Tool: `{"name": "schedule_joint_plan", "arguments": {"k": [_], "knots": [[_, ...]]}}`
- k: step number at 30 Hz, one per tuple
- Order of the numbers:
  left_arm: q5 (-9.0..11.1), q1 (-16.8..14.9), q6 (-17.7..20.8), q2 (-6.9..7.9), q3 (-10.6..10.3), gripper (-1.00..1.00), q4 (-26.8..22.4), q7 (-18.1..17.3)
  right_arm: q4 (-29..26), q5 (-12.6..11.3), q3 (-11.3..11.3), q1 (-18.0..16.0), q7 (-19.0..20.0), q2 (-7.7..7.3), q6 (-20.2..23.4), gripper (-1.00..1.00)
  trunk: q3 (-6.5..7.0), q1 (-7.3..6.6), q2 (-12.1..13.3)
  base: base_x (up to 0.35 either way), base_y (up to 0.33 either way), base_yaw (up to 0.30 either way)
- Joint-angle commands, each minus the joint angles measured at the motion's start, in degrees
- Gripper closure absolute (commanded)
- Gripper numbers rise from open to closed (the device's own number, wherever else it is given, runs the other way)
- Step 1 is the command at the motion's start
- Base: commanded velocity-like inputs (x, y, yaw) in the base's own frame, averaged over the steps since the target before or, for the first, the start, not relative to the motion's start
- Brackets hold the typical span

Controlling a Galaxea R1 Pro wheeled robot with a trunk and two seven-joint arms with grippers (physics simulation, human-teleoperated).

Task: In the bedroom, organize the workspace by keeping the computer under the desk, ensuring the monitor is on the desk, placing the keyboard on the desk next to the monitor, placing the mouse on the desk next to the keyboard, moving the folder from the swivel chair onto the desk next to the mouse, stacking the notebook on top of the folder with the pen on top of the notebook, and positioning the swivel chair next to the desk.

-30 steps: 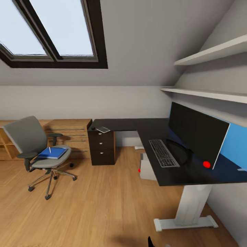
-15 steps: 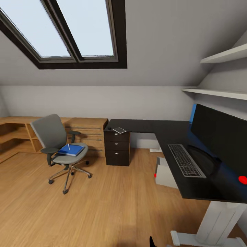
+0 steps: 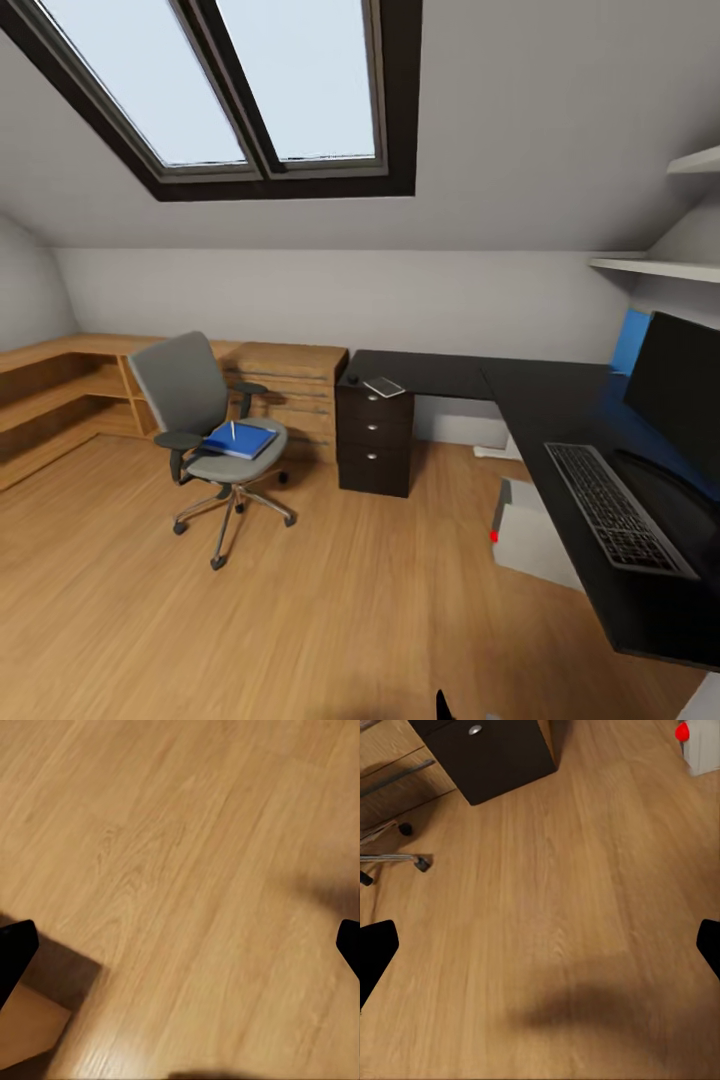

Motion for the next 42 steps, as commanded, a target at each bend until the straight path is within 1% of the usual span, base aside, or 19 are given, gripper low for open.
{"name": "schedule_joint_plan", "arguments": {"k": [1,8,42], "knots": [[0.60,-0.03,-0.30,0.04,-0.36,-1.00,0.25,0.37,0.08,-0.62,0.26,-0.05,0.33,-0.01,-0.24,-1.00,-0.07,0.03,-0.03,0.317,0.068,0.029],[0.66,-0.03,-0.19,0.08,-0.31,-1.00,1.62,0.31,0.08,-0.49,0.26,-0.05,0.33,-0.02,-0.20,-1.00,-0.10,0.03,-0.03,0.319,0.029,0.009],[0.58,-0.03,-0.17,0.01,-0.34,-1.00,1.82,0.31,0.07,-0.28,0.35,-0.05,0.33,-0.11,-0.26,-1.00,-0.10,0.03,-0.03,0.323,0.001,0.000]]}}
